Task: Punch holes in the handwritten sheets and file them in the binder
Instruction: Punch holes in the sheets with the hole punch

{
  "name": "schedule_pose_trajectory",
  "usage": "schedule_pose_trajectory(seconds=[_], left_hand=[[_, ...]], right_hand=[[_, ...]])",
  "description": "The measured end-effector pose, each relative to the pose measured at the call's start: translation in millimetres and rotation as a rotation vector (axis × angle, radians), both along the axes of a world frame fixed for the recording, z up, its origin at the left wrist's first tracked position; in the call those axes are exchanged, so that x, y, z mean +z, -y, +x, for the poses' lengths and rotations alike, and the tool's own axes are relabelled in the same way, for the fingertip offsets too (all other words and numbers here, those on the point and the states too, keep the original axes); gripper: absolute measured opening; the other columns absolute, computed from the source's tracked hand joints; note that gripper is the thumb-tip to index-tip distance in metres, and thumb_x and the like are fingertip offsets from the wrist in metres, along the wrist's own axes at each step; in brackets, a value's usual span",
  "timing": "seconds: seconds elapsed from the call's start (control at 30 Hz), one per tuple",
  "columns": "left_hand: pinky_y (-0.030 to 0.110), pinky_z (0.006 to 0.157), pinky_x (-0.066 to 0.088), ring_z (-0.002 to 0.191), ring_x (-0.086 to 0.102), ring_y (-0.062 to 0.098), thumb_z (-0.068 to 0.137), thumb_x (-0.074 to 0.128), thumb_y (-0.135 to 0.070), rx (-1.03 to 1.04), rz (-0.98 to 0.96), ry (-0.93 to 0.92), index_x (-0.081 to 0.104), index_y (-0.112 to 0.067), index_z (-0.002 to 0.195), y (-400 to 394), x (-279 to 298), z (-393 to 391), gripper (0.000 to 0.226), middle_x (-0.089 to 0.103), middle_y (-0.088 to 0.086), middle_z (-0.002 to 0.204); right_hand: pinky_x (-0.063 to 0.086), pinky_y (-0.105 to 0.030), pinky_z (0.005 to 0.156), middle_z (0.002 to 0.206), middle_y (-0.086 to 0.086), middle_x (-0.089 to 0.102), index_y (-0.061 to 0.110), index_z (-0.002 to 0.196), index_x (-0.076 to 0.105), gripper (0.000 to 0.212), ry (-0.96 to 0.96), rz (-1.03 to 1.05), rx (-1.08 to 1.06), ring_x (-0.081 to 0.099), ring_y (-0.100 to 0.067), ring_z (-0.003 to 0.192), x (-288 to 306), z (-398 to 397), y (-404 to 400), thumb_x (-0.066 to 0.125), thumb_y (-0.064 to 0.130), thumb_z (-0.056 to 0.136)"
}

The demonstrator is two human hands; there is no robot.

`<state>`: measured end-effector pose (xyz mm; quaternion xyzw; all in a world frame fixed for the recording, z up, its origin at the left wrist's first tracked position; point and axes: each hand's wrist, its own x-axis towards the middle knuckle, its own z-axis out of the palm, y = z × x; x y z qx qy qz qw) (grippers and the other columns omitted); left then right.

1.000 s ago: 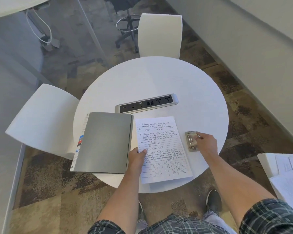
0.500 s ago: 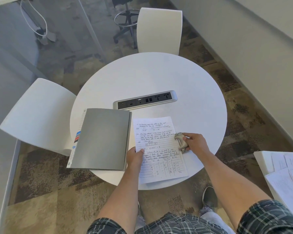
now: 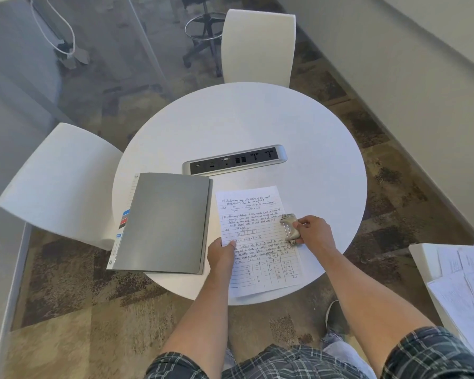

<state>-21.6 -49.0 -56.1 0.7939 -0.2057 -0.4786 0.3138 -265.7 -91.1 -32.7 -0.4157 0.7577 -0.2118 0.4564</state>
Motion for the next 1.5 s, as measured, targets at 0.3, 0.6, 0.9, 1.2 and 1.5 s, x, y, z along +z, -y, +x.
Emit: schedule_pose_trajectory(seconds=[0.3, 0.6, 0.9, 1.2, 1.5], left_hand=[[0.026, 0.057, 0.04, 0.061, 0.05, 0.016, 0.093, 0.064, -0.009, -0.044, 0.01, 0.107, 0.052, -0.014, 0.067, 5.7, 5.3, -4.1, 0.028, 0.062, 0.0, 0.071], [0.026, 0.056, 0.044, 0.06, 0.052, 0.015, 0.091, 0.064, -0.01, -0.069, 0.018, 0.128, 0.067, -0.001, 0.085, 9.3, 7.6, -2.4, 0.011, 0.066, 0.003, 0.077], [0.026, 0.055, 0.042, 0.059, 0.052, 0.015, 0.091, 0.063, -0.008, -0.047, 0.029, 0.11, 0.058, -0.011, 0.071, 12.6, 4.5, -2.9, 0.021, 0.065, 0.001, 0.073], [0.026, 0.056, 0.042, 0.058, 0.052, 0.016, 0.089, 0.065, -0.01, -0.054, 0.041, 0.095, 0.056, -0.013, 0.069, 14.6, 3.6, -1.2, 0.022, 0.064, 0.001, 0.071], [0.026, 0.055, 0.04, 0.058, 0.05, 0.016, 0.09, 0.066, -0.011, -0.066, 0.055, 0.083, 0.056, -0.013, 0.071, 15.6, -0.7, 2.7, 0.021, 0.063, 0.0, 0.07]], right_hand=[[0.041, -0.028, 0.055, 0.071, -0.009, 0.071, 0.008, 0.077, 0.073, 0.027, -0.14, -0.025, 0.043, 0.053, -0.016, 0.057, -6.1, -7.0, 2.4, 0.076, 0.032, 0.09], [0.049, -0.034, 0.06, 0.071, -0.009, 0.074, 0.006, 0.073, 0.069, 0.031, -0.205, 0.067, 0.158, 0.057, -0.018, 0.057, -5.0, -14.5, 17.0, 0.083, 0.033, 0.082], [0.054, -0.032, 0.076, 0.063, 0.01, 0.075, 0.02, 0.074, 0.073, 0.049, -0.499, 0.292, 0.424, 0.071, -0.011, 0.068, 17.9, -21.5, 36.8, 0.077, 0.069, 0.075], [0.054, -0.036, 0.086, 0.05, 0.011, 0.066, 0.021, 0.058, 0.073, 0.058, -0.572, 0.452, 0.524, 0.069, -0.014, 0.069, 3.7, -24.7, 49.0, 0.066, 0.073, 0.081], [0.047, -0.033, 0.07, 0.076, 0.003, 0.071, 0.019, 0.074, 0.064, 0.061, -0.407, 0.327, 0.389, 0.066, -0.017, 0.072, -15.3, -37.8, 36.0, 0.071, 0.079, 0.07]])
